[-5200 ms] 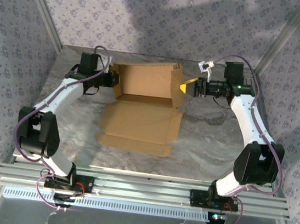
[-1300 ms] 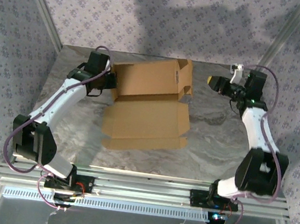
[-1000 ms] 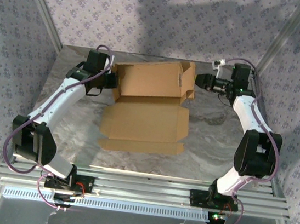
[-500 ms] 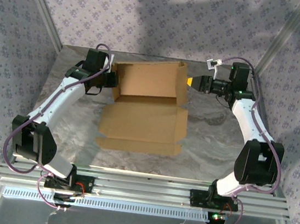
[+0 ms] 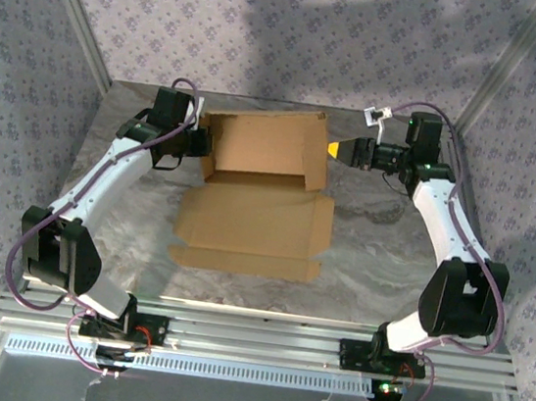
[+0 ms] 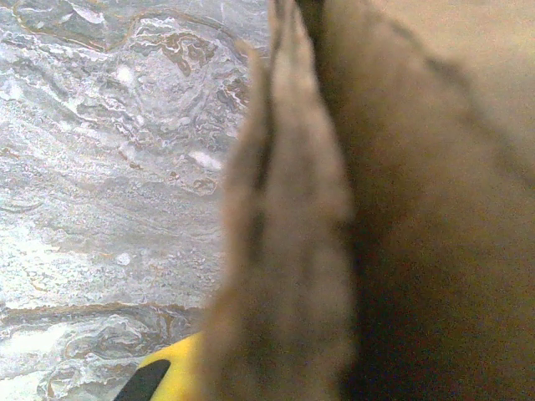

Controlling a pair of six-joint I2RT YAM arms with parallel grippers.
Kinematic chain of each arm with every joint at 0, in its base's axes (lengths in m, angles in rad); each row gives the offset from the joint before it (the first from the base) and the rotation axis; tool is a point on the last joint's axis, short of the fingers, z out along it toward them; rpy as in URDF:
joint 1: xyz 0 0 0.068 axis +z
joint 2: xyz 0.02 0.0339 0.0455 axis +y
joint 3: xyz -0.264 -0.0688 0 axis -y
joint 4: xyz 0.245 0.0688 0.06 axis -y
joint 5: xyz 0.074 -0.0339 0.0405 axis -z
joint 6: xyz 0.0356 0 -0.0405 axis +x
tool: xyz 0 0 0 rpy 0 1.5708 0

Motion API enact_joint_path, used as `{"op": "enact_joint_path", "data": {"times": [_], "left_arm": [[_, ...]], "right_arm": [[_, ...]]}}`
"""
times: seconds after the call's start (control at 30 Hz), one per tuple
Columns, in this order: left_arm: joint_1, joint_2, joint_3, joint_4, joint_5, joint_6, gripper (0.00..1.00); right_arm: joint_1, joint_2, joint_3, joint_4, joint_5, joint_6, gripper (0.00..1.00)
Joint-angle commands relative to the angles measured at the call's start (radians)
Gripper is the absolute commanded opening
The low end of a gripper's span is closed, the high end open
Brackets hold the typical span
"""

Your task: Fold the paper box

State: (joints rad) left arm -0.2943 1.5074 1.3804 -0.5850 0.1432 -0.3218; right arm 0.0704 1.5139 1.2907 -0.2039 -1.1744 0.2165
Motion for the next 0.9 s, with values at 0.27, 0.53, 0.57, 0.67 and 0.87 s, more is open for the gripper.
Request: {"op": "enact_joint_path", "data": {"times": [0.27,0.53,0.57,0.67,0.87], "left_arm": [[0.003,-0.003,0.046,-0.021,0.026,0.010,0.00],[-0.005,-0.010,0.051,-0.022,0.029,0.016,0.00],[-0.006,-0.009,0.052,-0.024,0.028,0.016,0.00],[-0.012,-0.014,0.056,-0.031,0.022,0.016,0.00],[-0.030,-0.017,0.068,-0.043,0.005,0.022,0.00]], "right_arm": [[0.019,-0.041,-0.001,-0.022,-0.001,-0.017,0.46],[0.043,0.003,0.075,-0.166,0.113,-0.124,0.50],[0.051,0.005,0.085,-0.185,0.143,-0.140,0.52],[0.067,-0.002,0.082,-0.190,0.245,-0.151,0.53],[0.126,-0.015,0.087,-0.216,0.440,-0.195,0.48]]}}
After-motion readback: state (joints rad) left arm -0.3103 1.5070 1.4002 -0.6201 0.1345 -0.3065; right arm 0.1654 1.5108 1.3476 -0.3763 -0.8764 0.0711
